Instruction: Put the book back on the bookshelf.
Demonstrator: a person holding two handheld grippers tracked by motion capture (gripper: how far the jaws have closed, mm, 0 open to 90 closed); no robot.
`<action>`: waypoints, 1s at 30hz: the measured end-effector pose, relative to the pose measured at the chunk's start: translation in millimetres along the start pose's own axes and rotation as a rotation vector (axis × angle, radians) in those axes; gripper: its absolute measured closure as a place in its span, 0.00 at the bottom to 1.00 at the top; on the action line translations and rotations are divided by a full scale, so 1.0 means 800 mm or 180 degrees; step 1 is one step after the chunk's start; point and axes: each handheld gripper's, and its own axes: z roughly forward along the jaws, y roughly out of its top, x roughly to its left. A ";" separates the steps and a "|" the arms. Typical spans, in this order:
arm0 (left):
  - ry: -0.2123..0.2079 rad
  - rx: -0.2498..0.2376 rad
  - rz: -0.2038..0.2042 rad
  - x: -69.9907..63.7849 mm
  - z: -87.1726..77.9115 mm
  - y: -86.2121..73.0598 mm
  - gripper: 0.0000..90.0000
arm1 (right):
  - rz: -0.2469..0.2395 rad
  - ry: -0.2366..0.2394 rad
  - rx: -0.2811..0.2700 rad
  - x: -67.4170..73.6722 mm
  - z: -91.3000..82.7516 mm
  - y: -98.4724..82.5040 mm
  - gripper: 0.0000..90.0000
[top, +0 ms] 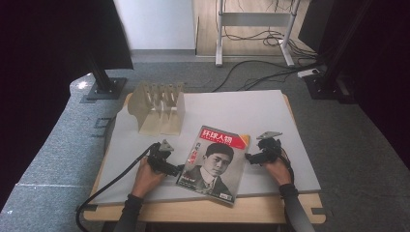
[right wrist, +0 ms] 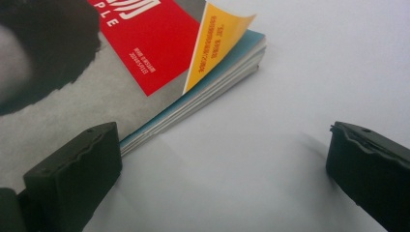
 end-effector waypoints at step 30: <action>-0.0190 0.0067 0.0192 -0.056 0.006 0.010 0.00 | 0.0123 0.0031 0.0142 -0.025 0.044 0.059 0.05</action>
